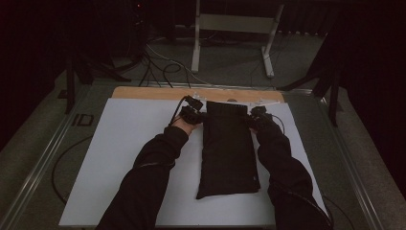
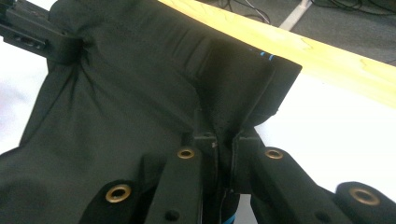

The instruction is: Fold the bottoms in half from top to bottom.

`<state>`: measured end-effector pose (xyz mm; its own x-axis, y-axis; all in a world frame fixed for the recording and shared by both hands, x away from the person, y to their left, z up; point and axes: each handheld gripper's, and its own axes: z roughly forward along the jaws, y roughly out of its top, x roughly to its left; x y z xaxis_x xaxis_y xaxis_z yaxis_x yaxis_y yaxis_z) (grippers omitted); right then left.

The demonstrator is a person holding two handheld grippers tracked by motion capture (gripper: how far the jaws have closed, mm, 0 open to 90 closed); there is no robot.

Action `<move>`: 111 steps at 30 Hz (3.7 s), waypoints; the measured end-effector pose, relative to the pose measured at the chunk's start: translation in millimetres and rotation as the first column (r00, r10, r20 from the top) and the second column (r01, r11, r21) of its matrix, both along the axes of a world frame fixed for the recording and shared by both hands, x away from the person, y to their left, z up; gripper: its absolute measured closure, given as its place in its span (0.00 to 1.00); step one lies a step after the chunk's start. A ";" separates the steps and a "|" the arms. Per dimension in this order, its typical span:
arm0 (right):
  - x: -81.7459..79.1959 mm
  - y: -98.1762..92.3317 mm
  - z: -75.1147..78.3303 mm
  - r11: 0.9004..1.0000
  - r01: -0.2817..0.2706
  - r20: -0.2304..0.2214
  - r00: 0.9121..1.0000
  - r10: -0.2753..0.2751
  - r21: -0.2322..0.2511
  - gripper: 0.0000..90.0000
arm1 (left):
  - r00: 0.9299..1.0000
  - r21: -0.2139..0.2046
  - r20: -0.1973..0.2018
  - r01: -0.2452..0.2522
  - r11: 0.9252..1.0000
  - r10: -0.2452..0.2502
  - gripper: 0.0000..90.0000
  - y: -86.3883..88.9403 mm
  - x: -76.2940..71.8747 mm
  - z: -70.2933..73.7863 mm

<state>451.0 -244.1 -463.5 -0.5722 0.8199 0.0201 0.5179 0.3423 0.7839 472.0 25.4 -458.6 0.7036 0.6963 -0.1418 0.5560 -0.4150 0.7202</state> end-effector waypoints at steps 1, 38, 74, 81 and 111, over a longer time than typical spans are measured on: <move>-1.3 -0.6 0.5 1.000 -0.007 0.000 1.000 0.007 -0.001 0.94 | 1.000 -0.003 0.002 0.009 1.000 -0.009 0.95 0.5 -1.9 0.7; -52.4 -5.3 25.9 0.998 -0.064 0.079 0.995 0.064 0.000 0.94 | 0.993 -0.084 0.015 0.118 0.989 -0.117 0.96 11.0 -53.8 22.3; -107.6 -10.3 27.2 0.993 -0.114 0.099 0.989 0.112 0.022 0.94 | 0.977 -0.086 0.019 0.212 0.974 -0.211 0.97 16.7 -104.9 29.7; -114.0 -11.3 24.1 0.993 -0.117 0.088 0.990 0.114 0.029 0.94 | 0.975 -0.093 0.017 0.221 0.971 -0.220 0.97 16.0 -111.4 26.9; -147.1 -13.9 -2.5 0.989 -0.143 0.034 0.989 0.142 0.026 0.94 | 0.963 -0.124 -0.027 0.263 0.957 -0.268 0.97 17.3 -150.3 2.7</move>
